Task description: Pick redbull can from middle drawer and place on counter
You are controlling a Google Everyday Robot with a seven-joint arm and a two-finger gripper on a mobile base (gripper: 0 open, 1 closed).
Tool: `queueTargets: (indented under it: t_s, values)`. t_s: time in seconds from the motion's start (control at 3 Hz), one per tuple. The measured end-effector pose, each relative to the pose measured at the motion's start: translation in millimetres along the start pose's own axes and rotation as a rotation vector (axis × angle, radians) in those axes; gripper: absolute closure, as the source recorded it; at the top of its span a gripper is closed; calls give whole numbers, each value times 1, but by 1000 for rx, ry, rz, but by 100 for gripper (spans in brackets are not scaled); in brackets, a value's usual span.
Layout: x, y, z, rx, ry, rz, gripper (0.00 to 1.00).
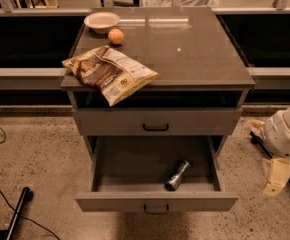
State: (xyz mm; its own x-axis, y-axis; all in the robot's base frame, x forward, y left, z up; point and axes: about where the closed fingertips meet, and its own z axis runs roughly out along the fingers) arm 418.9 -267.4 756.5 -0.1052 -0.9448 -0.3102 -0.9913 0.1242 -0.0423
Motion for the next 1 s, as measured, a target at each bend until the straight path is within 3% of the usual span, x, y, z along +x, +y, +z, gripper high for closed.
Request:
queueTargets:
  t_s: [0.33,0.67,1.0]
  values:
    - [0,1,3,-5,-2,-61,0]
    - [5,-16,20,54,27,-145,0]
    - [-6,-54,51,154,-25,-298,0]
